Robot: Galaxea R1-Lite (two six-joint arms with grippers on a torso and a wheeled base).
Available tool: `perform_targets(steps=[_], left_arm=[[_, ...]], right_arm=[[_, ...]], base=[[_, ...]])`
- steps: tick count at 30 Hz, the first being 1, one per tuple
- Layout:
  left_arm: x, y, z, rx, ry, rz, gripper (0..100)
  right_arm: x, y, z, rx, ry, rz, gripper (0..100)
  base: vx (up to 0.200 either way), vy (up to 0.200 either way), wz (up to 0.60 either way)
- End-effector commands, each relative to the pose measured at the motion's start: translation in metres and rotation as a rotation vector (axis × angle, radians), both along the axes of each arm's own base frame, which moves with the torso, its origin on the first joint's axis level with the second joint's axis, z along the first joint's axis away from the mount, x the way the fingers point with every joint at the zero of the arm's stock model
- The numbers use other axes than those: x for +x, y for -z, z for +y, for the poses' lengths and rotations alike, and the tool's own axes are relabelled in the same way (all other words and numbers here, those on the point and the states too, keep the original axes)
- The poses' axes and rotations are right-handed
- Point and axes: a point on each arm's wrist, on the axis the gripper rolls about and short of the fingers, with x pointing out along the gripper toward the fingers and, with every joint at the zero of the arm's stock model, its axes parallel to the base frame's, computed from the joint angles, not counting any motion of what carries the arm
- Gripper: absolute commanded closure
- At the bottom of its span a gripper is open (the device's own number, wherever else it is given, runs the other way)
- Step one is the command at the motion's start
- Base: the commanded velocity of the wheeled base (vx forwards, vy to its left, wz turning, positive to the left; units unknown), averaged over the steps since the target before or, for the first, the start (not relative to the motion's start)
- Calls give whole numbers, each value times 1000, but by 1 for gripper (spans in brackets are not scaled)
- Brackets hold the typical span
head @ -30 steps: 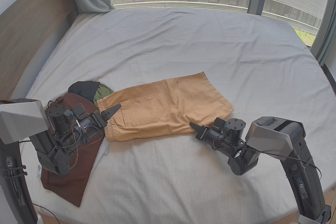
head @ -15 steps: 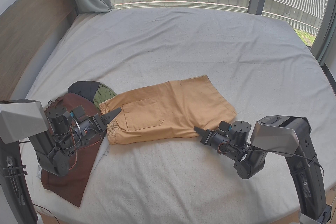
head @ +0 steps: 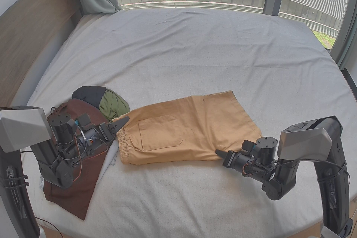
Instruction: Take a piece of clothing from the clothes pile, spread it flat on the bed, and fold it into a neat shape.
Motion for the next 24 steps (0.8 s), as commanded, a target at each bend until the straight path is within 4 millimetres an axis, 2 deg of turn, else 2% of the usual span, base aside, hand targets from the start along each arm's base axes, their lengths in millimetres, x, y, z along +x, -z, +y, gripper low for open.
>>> perform_targets(steps=[1,8,15,24], left_arm=[[-1,-1,0,3,2,-2,0],[-3,-2,-2,3,11,0,0],[-4,-2,-1,3,48,0,0],[-8,3,0,52,57,-3,0]], right_arm=[[-22,-18,-7,-38,21,11,100],[-55,-20,-10,-94,-1,82,100],[-67,-14,-14,-161,29,108,100],[-68,-9,-15,-175,46,123,100]], base=[[0,0,0],[0,0,0],[0,0,0],[0,0,0]])
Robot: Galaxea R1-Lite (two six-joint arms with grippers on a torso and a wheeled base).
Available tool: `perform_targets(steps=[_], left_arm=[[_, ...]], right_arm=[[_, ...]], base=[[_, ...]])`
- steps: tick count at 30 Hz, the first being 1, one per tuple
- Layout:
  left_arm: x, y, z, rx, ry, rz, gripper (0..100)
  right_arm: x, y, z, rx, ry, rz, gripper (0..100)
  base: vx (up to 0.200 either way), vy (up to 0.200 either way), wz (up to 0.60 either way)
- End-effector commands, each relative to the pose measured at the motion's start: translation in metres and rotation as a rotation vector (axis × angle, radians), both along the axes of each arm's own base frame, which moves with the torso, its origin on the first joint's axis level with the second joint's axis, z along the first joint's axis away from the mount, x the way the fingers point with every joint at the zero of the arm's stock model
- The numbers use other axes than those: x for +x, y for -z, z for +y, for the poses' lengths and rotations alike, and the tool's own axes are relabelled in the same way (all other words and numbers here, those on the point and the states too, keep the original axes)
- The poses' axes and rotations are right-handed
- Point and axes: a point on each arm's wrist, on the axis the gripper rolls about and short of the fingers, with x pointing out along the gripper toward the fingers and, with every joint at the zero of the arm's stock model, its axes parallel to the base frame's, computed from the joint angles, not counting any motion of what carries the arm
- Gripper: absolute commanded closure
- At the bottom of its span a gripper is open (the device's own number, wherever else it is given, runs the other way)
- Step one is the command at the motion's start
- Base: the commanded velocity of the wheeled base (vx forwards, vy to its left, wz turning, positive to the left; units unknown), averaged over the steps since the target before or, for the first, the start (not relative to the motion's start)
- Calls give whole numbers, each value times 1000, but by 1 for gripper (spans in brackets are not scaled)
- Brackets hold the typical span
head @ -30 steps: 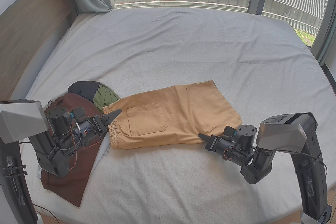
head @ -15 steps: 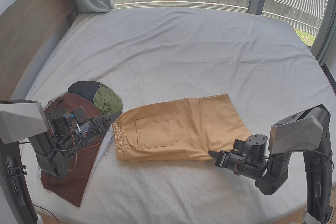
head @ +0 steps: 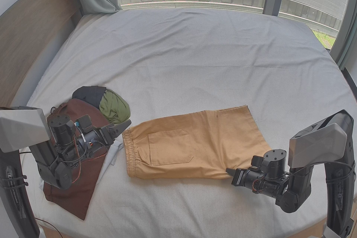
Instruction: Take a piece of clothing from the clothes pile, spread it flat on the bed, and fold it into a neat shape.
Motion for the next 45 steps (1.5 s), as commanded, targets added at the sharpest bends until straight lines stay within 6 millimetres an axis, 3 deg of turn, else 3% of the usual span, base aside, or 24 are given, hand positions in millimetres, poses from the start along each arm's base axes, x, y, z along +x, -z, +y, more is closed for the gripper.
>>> perform_targets(steps=[1,4,5,11,18,21,26,35,41,45], left_arm=[[-3,3,0,3,1,17,0],[-3,2,0,2,7,15,0],[-4,3,0,4,10,16,0],[-6,2,0,5,16,20,0],[-4,2,0,6,7,11,0],[-7,-1,0,0,14,12,0],[-7,-3,1,3,15,6,0],[-8,0,1,22,22,4,0],[-8,-1,3,33,36,-8,0],[-9,-3,4,54,48,-27,0]], right_arm=[[-1,1,0,-2,-1,5,100],[-1,-1,0,3,0,3,100],[-1,-1,-2,1,1,5,0],[-4,0,-1,-5,-1,12,0],[-21,-8,-8,-14,-27,45,0],[-46,-30,-8,23,-144,56,0],[-60,-45,-8,41,-200,42,0],[-69,-74,-7,88,-247,-59,0],[-61,-84,-5,121,-249,-112,0],[-55,-102,1,157,-268,-198,0]], base=[[0,0,0],[0,0,0],[0,0,0],[0,0,0],[0,0,0],[0,0,0],[0,0,0],[0,0,0],[0,0,0],[0,0,0]])
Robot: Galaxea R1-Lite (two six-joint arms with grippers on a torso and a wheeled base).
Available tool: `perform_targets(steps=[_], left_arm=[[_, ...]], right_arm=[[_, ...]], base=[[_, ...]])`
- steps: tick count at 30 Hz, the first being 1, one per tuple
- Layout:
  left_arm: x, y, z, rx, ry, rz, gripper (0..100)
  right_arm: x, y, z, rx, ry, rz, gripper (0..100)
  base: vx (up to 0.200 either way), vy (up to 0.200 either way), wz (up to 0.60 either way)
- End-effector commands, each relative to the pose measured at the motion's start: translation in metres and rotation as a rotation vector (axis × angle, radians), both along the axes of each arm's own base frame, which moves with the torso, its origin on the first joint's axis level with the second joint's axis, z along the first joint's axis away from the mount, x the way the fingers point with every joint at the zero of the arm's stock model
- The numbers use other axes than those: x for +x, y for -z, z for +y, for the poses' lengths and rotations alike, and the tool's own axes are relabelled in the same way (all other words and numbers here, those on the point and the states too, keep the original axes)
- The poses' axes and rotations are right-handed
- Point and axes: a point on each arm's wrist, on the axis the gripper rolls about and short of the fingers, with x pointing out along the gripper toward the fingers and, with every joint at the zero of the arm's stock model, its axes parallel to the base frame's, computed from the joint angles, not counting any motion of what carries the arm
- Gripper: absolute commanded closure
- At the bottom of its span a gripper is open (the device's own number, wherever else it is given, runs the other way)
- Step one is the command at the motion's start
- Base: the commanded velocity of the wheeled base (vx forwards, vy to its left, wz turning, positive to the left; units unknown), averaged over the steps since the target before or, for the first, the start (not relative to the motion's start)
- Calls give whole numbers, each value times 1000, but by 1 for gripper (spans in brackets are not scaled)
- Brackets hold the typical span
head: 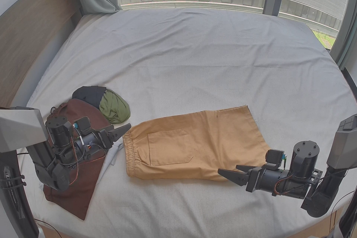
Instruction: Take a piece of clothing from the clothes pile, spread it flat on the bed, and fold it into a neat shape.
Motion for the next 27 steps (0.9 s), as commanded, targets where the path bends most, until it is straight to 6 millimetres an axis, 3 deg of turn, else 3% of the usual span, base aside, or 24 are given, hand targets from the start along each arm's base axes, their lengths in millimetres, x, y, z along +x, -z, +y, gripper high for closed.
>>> perform_targets(steps=[1,6,18,27], left_arm=[[-2,-2,0,11,23,-14,0],[-7,-2,0,11,46,-5,0],[-13,-8,2,-2,63,-2,0],[-25,0,-1,-5,102,53,0]], right_arm=[[4,-18,6,45,-21,-80,0],[5,-18,6,26,-113,-124,0],[21,-26,-1,42,-65,-179,0],[24,-26,-5,40,-47,-181,0]], base=[[0,0,0],[0,0,0],[0,0,0],[0,0,0]])
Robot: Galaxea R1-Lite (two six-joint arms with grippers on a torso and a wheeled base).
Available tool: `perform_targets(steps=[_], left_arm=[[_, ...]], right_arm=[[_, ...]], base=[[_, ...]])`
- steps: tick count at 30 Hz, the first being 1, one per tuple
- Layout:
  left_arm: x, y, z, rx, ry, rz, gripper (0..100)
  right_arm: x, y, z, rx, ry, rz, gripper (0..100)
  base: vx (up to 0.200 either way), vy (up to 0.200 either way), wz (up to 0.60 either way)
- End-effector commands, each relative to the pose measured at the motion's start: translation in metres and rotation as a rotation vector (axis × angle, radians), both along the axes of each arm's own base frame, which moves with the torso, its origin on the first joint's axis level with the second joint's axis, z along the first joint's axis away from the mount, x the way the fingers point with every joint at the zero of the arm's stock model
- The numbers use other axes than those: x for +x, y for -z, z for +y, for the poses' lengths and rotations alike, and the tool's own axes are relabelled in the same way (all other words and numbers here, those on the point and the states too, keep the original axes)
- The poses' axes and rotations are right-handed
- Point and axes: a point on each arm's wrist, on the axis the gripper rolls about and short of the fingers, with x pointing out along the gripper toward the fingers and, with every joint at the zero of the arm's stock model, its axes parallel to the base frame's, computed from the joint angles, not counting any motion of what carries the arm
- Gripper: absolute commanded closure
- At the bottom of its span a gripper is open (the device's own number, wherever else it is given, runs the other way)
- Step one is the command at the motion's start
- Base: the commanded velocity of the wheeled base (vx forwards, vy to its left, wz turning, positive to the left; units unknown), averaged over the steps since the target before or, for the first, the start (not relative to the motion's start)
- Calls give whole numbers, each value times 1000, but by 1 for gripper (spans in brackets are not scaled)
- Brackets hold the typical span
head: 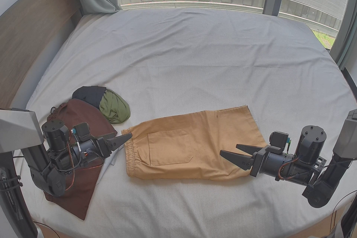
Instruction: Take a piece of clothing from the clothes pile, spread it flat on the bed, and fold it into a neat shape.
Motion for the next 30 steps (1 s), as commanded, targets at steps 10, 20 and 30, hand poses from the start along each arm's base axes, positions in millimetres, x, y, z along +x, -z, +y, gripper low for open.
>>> perform_targets(steps=[10,20,30], left_arm=[[-6,4,0,-29,-3,58,0],[-5,18,-3,-21,3,100,0],[2,38,-3,-12,-8,153,0]], right_arm=[[1,2,-1,-4,3,6,0],[1,2,-1,-5,4,7,0],[1,3,0,-6,2,9,0]], base=[[0,0,0],[0,0,0],[0,0,0]])
